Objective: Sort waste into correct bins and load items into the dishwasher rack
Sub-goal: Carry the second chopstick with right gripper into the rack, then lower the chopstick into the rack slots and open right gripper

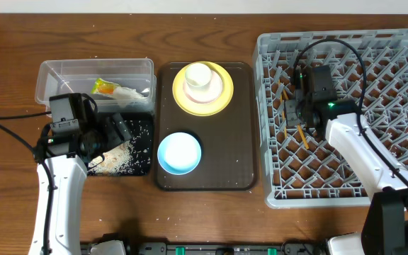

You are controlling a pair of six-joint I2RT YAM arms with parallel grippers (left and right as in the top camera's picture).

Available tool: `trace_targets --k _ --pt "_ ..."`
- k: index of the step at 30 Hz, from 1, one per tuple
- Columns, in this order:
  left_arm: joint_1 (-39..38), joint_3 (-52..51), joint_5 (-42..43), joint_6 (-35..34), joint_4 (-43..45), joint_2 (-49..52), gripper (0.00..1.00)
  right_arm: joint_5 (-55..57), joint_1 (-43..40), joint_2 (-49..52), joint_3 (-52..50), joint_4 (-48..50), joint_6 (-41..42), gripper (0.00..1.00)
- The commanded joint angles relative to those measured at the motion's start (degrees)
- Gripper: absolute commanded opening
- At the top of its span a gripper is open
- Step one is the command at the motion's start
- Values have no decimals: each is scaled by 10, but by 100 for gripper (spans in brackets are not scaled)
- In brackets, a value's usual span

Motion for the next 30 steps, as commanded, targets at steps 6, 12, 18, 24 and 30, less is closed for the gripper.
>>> trace_targets --k 6,12,18,24,30 --pt "2 11 -3 0 0 1 95 18 -10 3 -6 15 -4 17" --pt "2 11 -3 0 0 1 95 15 -4 0 25 -3 -1 17" --pt "2 11 -3 0 0 1 95 -17 8 0 32 -10 -2 14" --pt "2 11 -3 0 0 1 95 -33 9 0 32 -6 -2 11" --pt "2 11 -3 0 0 1 95 -35 9 3 27 -2 -2 12"
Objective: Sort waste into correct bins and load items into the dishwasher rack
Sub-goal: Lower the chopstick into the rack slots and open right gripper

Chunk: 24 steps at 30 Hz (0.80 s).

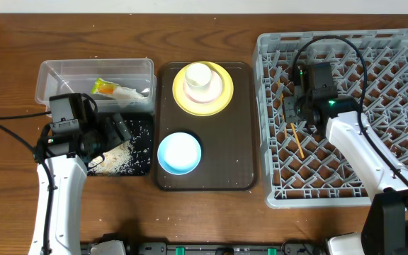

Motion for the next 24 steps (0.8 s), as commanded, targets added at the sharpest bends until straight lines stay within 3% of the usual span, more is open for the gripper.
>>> trace_targets --k 1,24 --pt "2 11 -3 1 0 1 95 -7 5 6 6 5 -2 13" --pt "2 11 -3 1 0 1 95 -18 3 106 6 0 5 18"
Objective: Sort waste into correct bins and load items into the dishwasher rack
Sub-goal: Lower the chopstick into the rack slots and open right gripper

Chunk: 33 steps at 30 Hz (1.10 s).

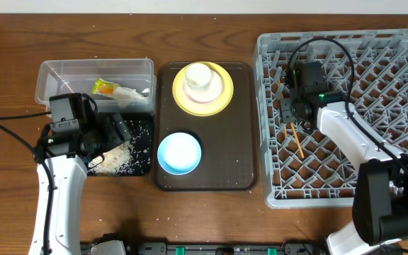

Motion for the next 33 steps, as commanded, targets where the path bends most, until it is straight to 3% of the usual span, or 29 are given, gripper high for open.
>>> trace_targets --k 1,8,19,33 --pt "2 11 -3 1 0 1 95 -33 5 20 -10 -12 6 18" --pt "2 11 -3 1 0 1 95 -68 3 12 -1 -21 10 17" --pt "2 11 -3 1 0 1 95 -141 4 -70 114 -91 24 22" --pt "2 11 -3 1 0 1 95 -110 81 -76 79 -151 86 22"
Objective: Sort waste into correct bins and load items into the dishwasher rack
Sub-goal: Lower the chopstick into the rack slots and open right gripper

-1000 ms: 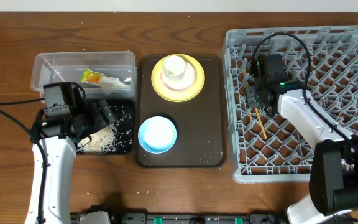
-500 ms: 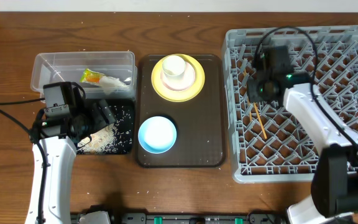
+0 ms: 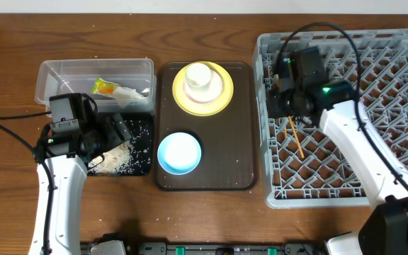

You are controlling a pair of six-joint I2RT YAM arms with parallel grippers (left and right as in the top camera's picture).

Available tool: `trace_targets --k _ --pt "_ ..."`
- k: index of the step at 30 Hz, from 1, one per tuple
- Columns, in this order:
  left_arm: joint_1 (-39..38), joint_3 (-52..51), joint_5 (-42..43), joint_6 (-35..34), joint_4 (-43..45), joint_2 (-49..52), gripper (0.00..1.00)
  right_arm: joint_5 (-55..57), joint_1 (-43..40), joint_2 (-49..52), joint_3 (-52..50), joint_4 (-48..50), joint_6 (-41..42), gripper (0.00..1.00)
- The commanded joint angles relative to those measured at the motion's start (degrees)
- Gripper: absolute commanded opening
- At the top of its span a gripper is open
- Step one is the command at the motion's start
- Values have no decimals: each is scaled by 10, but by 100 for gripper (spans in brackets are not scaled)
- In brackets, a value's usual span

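Observation:
An orange chopstick (image 3: pixel 297 139) lies loose in the grey dishwasher rack (image 3: pixel 402 142), near its left side. My right gripper (image 3: pixel 278 99) hovers just above and left of it, by the rack's left wall, and looks open and empty. On the brown tray (image 3: pixel 239 142) stand a yellow plate (image 3: pixel 222 95) with a pale cup (image 3: pixel 198 76) on it, and a blue bowl (image 3: pixel 179 152). My left gripper (image 3: pixel 119 130) hangs over the black bin (image 3: pixel 142 134) of spilled rice, apparently open and empty.
A clear bin (image 3: pixel 55 74) behind the black one holds a wrapper (image 3: pixel 112 89). The rack's tines stand all over its floor. The left arm's cable trails across the wood at the far left.
My right gripper has shifted a little up the picture and leftward, and the arm looks higher. The chopstick lies where it was. The left arm has not moved.
At first my right gripper was low in the rack with the orange chopstick under it. A second later the chopstick lay free on the rack floor and the gripper had drawn back. Since then it has kept shifting toward the rack's left wall.

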Motion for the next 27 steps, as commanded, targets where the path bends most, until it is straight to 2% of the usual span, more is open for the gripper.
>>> trace_targets --k 1,7,10,16,21,27 --pt "2 11 -3 0 0 1 95 21 20 4 -21 -1 25 22" --pt "2 11 -3 0 0 1 95 23 43 4 -48 0 32 22" --pt "2 11 -3 0 0 1 95 36 56 4 -63 0 32 26" --pt "2 11 -3 0 0 1 95 81 65 4 -82 -3 39 25" --pt "2 11 -3 0 0 1 95 80 65 3 -92 -4 64 20" --pt "2 11 -3 0 0 1 95 81 65 3 -94 8 98 4"
